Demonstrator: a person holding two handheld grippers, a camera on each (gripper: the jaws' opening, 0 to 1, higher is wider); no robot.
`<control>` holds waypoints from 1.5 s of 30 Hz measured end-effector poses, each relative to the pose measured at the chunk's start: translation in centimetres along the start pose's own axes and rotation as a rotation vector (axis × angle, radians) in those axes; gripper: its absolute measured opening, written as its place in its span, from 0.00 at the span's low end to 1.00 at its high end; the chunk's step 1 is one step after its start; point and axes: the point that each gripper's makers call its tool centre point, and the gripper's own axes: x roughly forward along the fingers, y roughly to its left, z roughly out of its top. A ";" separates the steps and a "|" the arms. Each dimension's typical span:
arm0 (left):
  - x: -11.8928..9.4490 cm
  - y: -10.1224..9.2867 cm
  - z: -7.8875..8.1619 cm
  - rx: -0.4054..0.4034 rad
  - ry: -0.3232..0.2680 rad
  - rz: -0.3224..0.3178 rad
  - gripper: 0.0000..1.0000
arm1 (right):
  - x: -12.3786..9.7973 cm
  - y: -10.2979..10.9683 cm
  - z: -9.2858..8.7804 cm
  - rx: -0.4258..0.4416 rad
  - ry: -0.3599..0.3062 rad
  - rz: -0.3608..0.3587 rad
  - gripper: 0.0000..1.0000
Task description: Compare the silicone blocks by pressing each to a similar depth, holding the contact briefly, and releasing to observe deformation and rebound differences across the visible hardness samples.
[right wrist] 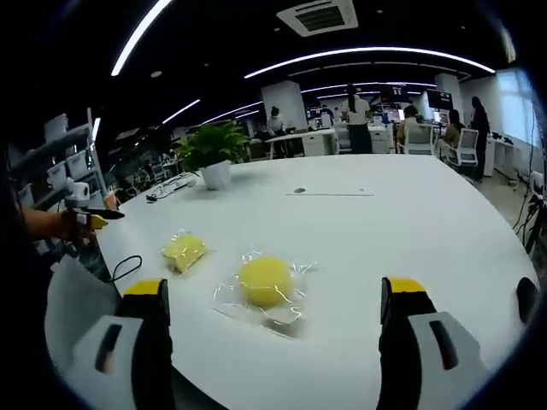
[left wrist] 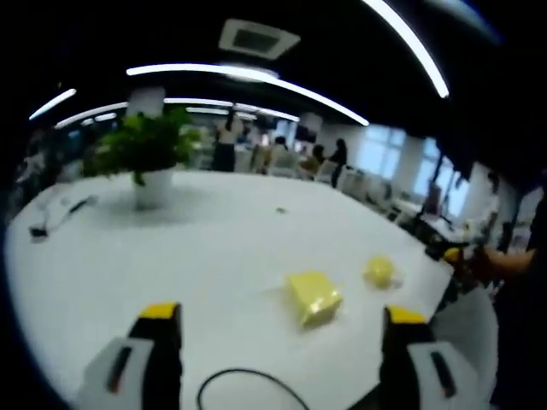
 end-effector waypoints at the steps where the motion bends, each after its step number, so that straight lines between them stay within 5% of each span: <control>1: 0.0 0.0 0.0 -0.001 0.001 -0.003 1.00 | 0.0 -0.1 -0.2 -0.001 0.003 -0.002 0.96; 31: 1.0 0.4 0.9 -0.010 0.013 -0.008 1.00 | -0.7 -0.7 -0.8 0.003 0.042 0.018 0.96; 35: 0.9 0.5 1.1 -0.027 0.003 -0.013 1.00 | -0.7 -0.6 -1.3 0.016 0.071 0.001 0.96; 45: 1.3 0.5 0.9 -0.057 -0.011 -0.024 1.00 | -1.2 -1.4 -0.4 0.022 0.023 -0.062 0.96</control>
